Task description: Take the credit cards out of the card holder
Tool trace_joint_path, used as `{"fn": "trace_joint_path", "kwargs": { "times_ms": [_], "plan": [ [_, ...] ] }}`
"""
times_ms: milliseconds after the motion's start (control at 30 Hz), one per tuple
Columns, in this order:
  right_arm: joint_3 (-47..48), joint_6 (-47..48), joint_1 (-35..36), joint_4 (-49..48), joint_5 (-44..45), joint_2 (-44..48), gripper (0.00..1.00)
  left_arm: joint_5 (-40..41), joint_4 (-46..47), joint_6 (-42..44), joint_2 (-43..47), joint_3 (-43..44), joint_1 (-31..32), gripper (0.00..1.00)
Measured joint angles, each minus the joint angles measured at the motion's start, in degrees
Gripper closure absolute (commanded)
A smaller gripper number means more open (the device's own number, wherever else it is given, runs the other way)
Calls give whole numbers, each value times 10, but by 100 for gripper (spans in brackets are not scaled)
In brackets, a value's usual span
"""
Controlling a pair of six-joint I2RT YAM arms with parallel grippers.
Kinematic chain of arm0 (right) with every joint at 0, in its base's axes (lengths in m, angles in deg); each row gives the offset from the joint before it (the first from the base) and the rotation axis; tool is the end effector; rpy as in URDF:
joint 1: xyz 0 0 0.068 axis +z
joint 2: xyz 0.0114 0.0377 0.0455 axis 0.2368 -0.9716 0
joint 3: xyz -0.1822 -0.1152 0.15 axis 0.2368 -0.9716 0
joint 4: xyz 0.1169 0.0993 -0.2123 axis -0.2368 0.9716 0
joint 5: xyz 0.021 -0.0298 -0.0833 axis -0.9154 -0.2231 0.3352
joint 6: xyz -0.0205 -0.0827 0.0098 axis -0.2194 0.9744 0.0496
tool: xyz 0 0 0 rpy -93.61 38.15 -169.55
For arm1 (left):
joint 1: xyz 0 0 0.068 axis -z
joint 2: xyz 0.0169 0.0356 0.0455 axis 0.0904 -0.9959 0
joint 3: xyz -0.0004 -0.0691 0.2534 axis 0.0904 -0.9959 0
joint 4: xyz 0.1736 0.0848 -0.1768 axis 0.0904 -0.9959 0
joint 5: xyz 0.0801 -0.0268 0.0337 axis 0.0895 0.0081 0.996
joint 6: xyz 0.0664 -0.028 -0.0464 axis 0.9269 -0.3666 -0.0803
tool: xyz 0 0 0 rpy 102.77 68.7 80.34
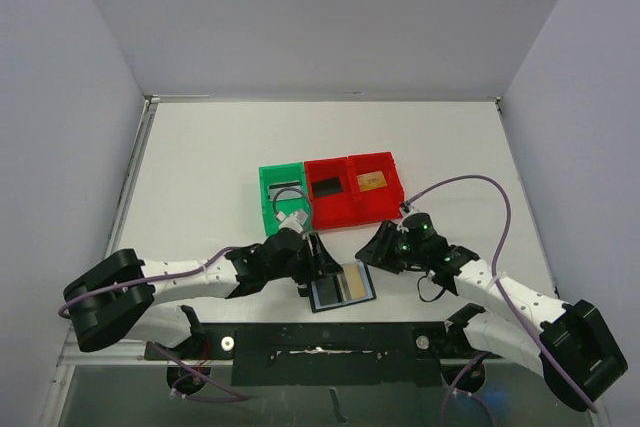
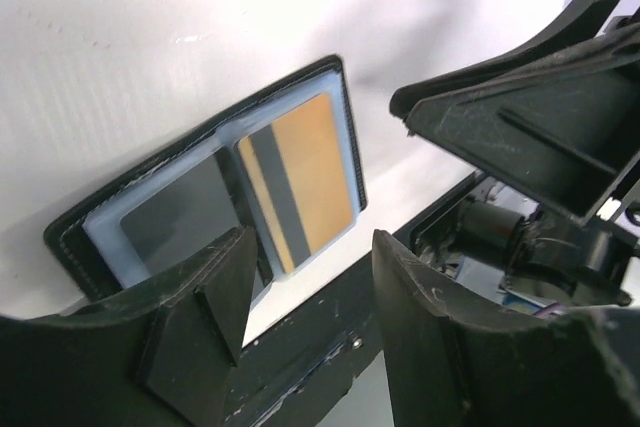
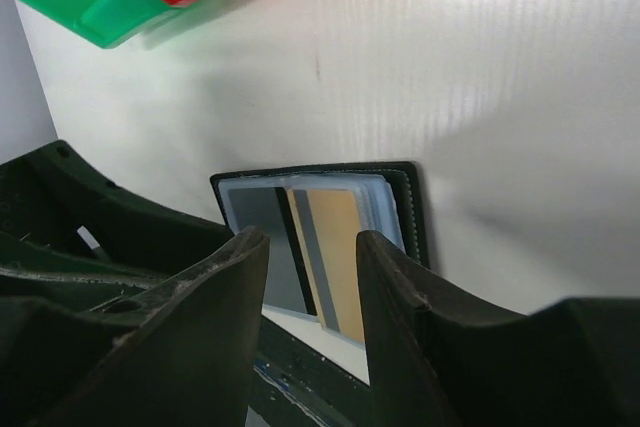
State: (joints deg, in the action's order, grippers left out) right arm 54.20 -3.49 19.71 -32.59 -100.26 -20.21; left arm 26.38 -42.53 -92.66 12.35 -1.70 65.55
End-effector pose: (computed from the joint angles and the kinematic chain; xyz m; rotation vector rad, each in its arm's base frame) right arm 0.1744 0.1359 0.1248 0.4913 2.5155 1.0203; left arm 0.1425 -0.2513 0.1292 -0.1980 2.5121 -1.1401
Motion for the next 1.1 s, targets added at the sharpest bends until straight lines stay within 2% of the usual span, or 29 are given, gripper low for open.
{"fn": "trace_joint_path", "kwargs": {
  "times_ms": [333,633,767,1100],
  "plan": [
    [35,46,0,24,-19,-2,59,-29,104,-33,-36,-17,-12,50],
    [14,46,0,24,-26,41,65,-35,141,-49,-63,-26,-12,50],
    [-3,38,0,19,-35,41,69,-35,149,-53,-68,-28,-12,50],
    [-9,37,1,-1,-67,16,72,-34,165,-61,-72,-40,-12,52]
  ]
}}
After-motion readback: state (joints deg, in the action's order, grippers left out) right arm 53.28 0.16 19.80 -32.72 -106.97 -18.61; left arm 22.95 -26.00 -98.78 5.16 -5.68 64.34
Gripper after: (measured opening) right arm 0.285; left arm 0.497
